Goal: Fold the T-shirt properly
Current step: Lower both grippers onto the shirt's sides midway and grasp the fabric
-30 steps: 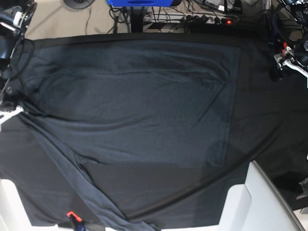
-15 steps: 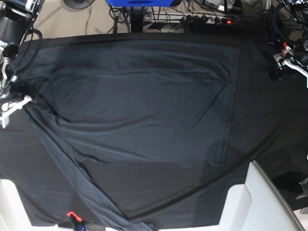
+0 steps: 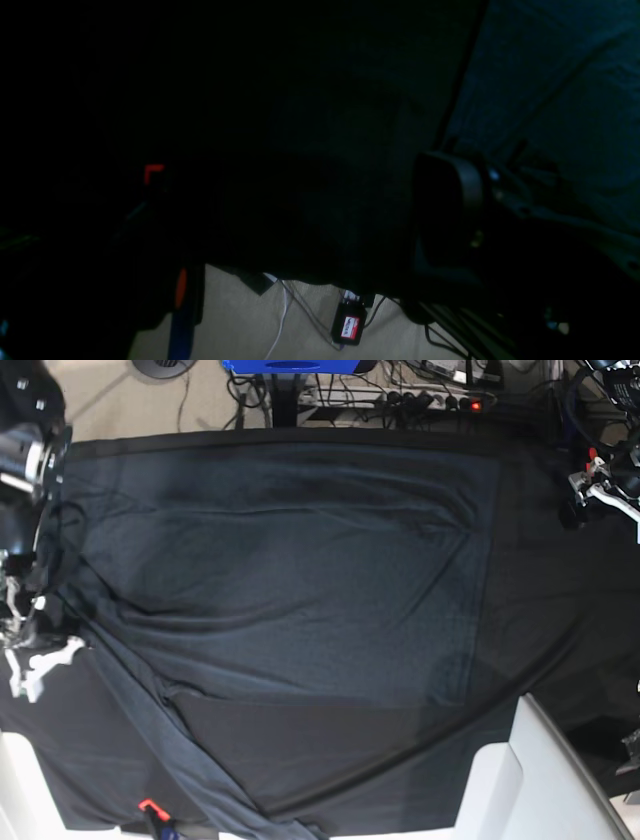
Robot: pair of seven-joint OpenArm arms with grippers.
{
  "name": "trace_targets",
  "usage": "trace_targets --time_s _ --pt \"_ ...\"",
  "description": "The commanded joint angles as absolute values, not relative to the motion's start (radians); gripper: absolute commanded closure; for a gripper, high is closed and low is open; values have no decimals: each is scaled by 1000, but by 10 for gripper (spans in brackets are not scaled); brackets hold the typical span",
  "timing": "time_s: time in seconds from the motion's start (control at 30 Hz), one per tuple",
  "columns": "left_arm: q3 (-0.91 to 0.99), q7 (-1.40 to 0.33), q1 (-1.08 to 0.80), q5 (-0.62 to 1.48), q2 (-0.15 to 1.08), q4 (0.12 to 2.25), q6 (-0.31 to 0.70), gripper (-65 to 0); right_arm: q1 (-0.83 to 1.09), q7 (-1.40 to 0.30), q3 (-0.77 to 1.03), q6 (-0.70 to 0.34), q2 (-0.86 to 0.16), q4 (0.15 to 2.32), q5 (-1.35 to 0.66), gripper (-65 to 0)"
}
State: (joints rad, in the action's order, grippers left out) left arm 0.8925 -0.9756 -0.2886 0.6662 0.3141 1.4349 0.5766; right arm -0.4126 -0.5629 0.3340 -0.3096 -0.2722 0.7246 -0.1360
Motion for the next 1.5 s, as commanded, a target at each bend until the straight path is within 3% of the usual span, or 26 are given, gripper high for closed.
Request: trace_targets --time_s 0.0,0.17,0.53,0.6,0.7,1.07,1.3,1.47 --pt "898 -958 -295 684 337 1449 578 -563 -456 -530 332 -311 -297 694 -137 -270" --pt "901 -958 -295 684 337 1448 578 -563 -518 -444 328 -311 -320 503 -137 -270" --pt "900 -958 -289 684 337 1448 578 -563 -515 -412 329 -311 -312 472 -140 -260" --pt "900 -958 -291 684 337 1448 578 -563 -516 -412 329 -311 -312 472 -142 -192" --pt "900 -958 -292 684 337 1448 578 -563 -518 -412 329 -311 -312 479 -143 -3" --pt "736 -957 -240 665 371 1448 576 -563 -522 -418 328 -311 -312 570 -140 0" --pt "731 -964 -47 332 302 1414 576 -561 -524 -415 328 -311 -312 581 -139 0" --pt "653 -960 105 288 297 1228 578 -561 -521 -415 328 -311 -312 607 -139 0"
